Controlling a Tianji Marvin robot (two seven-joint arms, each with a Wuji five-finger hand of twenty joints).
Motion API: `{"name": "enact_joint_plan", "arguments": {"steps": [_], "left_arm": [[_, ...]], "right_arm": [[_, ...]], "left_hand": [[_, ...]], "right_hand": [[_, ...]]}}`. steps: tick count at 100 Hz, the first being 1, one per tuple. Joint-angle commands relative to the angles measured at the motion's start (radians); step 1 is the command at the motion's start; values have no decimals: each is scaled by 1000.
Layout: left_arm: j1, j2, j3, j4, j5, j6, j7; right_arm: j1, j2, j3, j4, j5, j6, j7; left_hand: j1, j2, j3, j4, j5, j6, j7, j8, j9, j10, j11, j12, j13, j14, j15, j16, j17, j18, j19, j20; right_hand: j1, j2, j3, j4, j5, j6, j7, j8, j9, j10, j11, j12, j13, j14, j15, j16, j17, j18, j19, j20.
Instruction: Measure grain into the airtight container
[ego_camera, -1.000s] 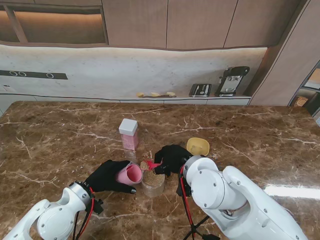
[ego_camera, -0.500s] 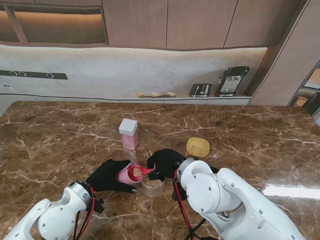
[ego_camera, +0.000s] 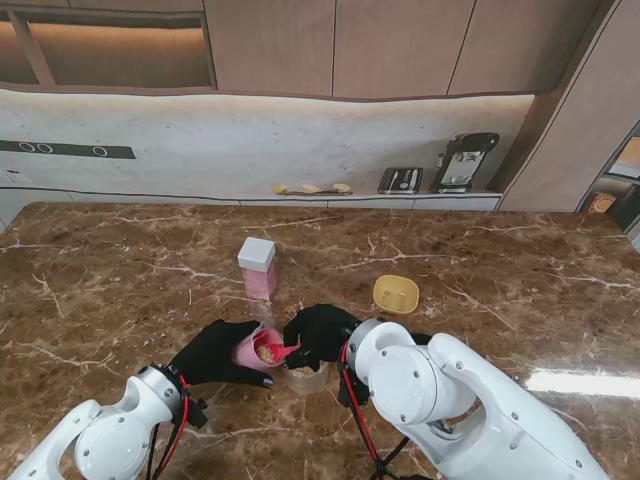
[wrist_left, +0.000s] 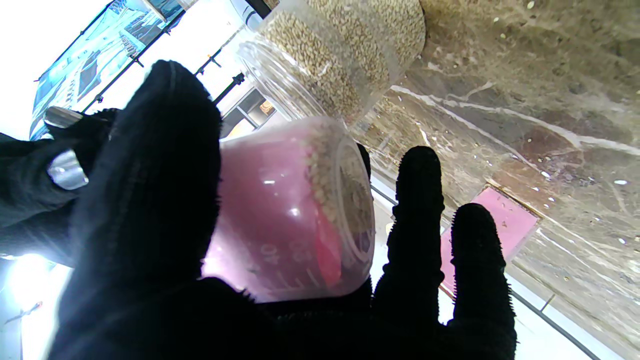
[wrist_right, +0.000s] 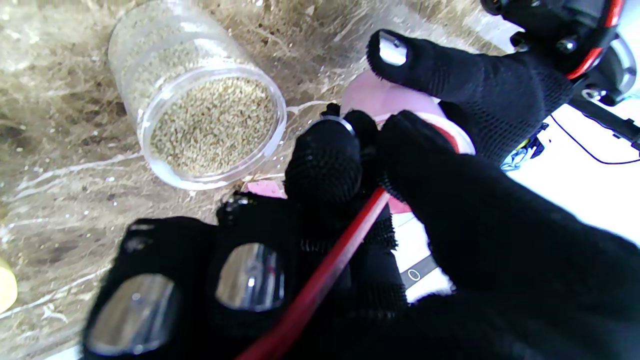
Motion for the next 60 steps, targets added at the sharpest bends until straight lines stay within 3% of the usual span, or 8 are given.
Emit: {"name": "enact_joint_plan", "arguments": {"steps": [1,24,37,48,60], "left_arm": [[11,-1,1,-4,0,0,1],[17,-2,-4,-10,0,3,1],[19,-2,-5,-13,1,4,2],[20,-1,-6,-15,2,5,0],[22,-1,-7,-17,2,6,-1]], "right_arm": [[-10,1,7,12,14,-6,24],[-19,0,27,15,48,-20,28],[-23,-1,30,19,53,-29,26],[-30,-7,33,25,62,-38,6],[-35,-11,36,28,64,-43,-8]], "left_hand": [[228,264,289,-9,235,-209,197,10,137,-51,81,25,11,-24,13,4,-9,10,20,-6],[227,261,292,-9,236,-209,198,10,138,-50,81,25,13,-24,13,4,-10,10,19,-6],[227,260,294,-9,237,-207,198,10,138,-49,81,25,12,-23,12,4,-10,10,19,-5],[227,260,295,-10,237,-208,198,11,137,-50,80,26,12,-22,13,4,-11,9,18,-6],[227,260,296,-10,236,-208,198,11,138,-48,80,26,10,-23,12,4,-12,9,17,-5]], "right_hand": [[26,21,-26,-1,-20,0,-1,-20,70,56,-11,1,28,-57,62,41,52,-93,169,4],[15,34,-74,-11,-30,23,-14,-61,67,61,-45,-2,27,-52,51,39,48,-76,155,1],[-3,-43,-55,-8,-12,22,-4,-106,73,68,-51,-3,28,-52,50,40,48,-70,153,3],[-1,-63,-53,-11,1,20,5,-112,77,73,-47,-7,28,-55,53,42,49,-70,154,5],[32,-59,-133,-5,18,10,25,-129,79,79,-34,-33,28,-55,53,49,49,-71,156,11]]}}
